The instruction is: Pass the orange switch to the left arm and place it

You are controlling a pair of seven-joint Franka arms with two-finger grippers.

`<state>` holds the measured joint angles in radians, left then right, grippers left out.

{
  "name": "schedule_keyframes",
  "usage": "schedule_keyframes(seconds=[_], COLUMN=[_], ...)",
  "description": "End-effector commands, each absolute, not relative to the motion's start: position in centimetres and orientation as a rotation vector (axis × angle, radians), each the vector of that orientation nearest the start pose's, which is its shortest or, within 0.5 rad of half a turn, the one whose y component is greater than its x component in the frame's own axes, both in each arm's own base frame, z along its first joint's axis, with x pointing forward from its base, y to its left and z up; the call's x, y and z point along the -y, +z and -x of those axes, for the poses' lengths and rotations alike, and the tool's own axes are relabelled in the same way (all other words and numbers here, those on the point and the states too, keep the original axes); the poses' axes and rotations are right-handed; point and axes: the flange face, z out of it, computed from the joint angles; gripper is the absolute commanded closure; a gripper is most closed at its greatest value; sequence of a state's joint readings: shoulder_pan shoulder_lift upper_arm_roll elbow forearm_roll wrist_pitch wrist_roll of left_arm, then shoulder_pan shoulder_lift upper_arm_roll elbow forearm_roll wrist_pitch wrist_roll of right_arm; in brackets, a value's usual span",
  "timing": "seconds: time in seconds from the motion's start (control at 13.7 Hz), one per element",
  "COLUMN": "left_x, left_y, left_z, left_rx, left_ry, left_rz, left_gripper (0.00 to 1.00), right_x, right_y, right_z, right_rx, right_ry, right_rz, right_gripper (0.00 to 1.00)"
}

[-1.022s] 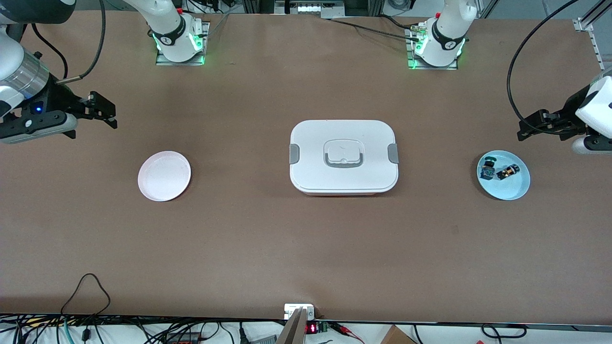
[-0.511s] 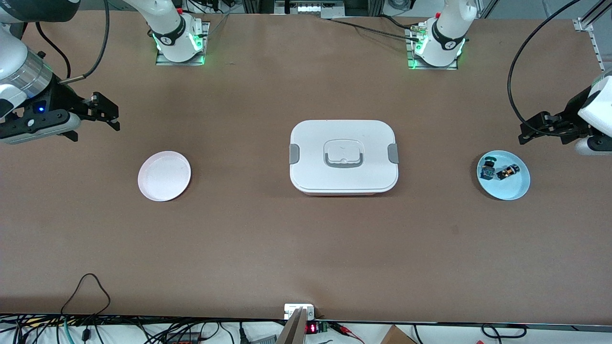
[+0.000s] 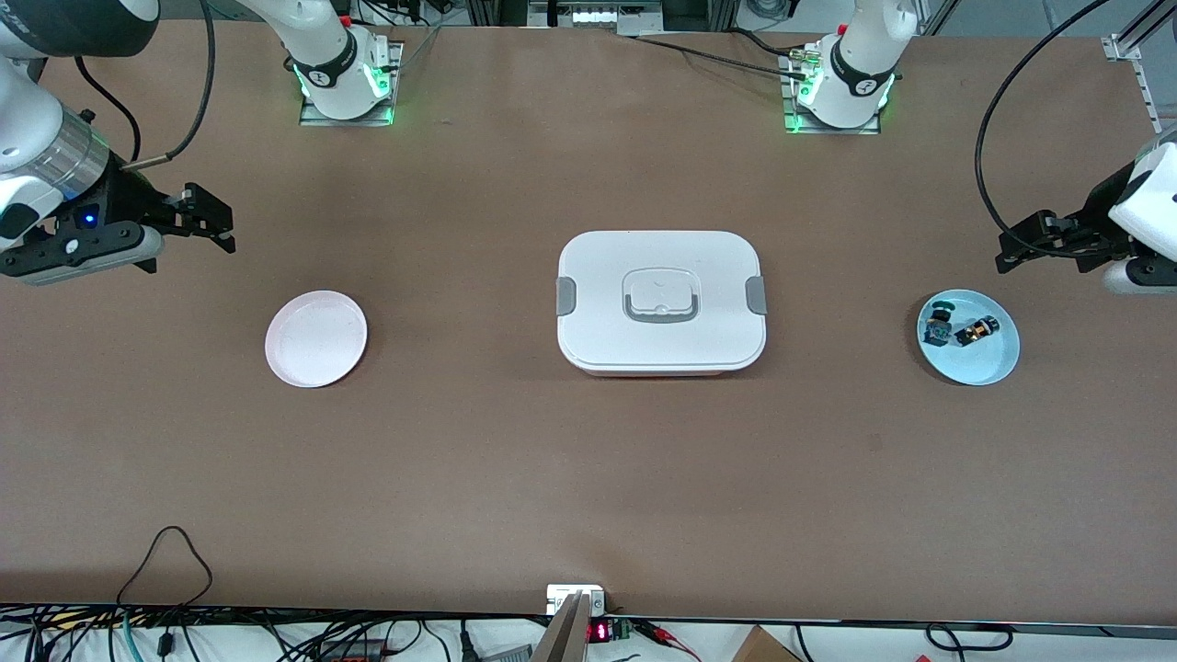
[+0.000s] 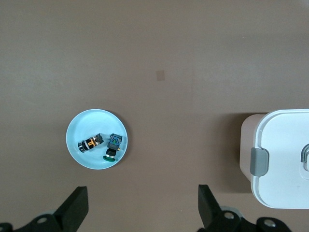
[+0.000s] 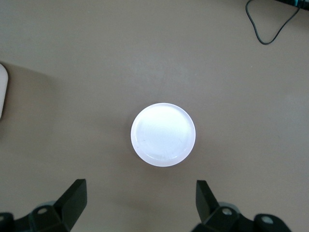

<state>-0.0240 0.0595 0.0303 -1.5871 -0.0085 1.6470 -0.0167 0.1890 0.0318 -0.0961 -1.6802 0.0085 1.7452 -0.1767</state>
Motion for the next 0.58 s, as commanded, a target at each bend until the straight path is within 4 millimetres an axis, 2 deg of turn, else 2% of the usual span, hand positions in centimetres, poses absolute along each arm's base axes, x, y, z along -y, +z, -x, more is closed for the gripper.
schedule_keyframes(seconds=[0.0,0.07,0.15,0.36,0.51], left_x=[0.3,0.3,0.3,0.3,0.2], left_y=[59.4,59.6,59.7,59.7,59.6], left_z=[-56.9,-56.8,-56.8,-56.7,-56.8], left_rx=[0.014,0.014,0.014,0.016,0.019], left_ry=[-0.029,-0.031,-0.034,-0.027,-0.024], left_rz=[3.155,3.155,3.156,3.156,3.156], left_gripper=[0.00,0.00,0.00,0.00,0.00], right_x=[-1.7,-0.9,-1.1,-3.6,-4.1], right_y=[56.4,56.5,56.7,57.3,56.7], right_z=[-57.7,-57.8,-57.7,-57.6,-57.9], right_rx=[0.343,0.321,0.325,0.391,0.402], right_ry=[-0.025,-0.027,-0.032,-0.053,-0.051], right_rz=[3.122,3.123,3.123,3.117,3.115], right_gripper=[0.00,0.00,0.00,0.00,0.00])
